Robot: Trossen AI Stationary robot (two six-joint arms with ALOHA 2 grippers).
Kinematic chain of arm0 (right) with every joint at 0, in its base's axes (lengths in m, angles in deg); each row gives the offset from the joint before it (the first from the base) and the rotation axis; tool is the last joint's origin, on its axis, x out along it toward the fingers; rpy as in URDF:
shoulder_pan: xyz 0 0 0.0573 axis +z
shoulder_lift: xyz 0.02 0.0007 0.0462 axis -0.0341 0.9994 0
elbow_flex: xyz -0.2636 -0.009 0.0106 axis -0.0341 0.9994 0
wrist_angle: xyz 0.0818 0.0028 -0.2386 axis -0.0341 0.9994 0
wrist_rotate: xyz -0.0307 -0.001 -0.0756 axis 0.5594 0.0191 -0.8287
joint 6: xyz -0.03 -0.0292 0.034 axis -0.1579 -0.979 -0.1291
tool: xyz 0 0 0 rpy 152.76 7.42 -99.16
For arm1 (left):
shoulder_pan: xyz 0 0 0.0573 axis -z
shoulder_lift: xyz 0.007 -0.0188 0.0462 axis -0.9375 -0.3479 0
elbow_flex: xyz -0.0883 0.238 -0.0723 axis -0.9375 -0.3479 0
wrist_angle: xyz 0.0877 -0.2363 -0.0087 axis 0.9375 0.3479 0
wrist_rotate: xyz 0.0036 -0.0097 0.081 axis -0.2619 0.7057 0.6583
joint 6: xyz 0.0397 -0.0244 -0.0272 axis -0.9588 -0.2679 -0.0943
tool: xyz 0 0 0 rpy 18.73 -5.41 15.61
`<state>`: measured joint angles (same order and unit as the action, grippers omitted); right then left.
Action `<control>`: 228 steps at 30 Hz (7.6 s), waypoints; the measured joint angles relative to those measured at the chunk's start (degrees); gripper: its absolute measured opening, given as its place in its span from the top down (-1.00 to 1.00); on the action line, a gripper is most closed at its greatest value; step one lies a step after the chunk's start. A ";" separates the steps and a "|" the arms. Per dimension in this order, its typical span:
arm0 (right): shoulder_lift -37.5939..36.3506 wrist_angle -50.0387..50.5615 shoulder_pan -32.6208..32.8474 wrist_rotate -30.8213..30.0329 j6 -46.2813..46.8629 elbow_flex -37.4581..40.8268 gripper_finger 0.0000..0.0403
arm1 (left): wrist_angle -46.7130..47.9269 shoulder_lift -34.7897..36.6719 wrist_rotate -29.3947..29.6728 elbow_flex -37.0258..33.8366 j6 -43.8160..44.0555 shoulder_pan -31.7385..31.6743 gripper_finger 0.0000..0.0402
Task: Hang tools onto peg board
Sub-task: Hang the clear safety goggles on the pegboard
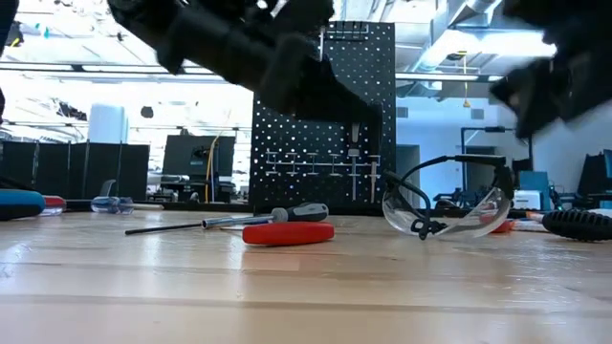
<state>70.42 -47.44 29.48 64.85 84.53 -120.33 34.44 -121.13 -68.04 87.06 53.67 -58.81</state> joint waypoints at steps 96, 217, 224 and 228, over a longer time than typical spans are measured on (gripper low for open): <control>-11.62 -22.24 -16.16 -21.23 -3.08 3.93 0.91 | 23.99 -2.42 23.28 0.68 16.31 7.89 -0.35; -18.84 -26.18 -16.24 -18.42 -6.31 12.26 0.92 | 23.50 -2.42 21.62 0.68 14.33 8.50 -0.35; -27.57 -39.58 -33.80 -4.26 -15.17 12.24 0.92 | 23.01 -2.42 21.62 0.68 13.92 8.50 -0.35; -25.51 -43.76 -46.65 14.05 -9.01 12.24 0.92 | 22.75 -2.42 21.62 0.68 13.92 8.40 -0.35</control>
<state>44.91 -91.20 -17.17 78.90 75.52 -108.09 57.19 -123.56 -46.42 87.74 67.59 -50.41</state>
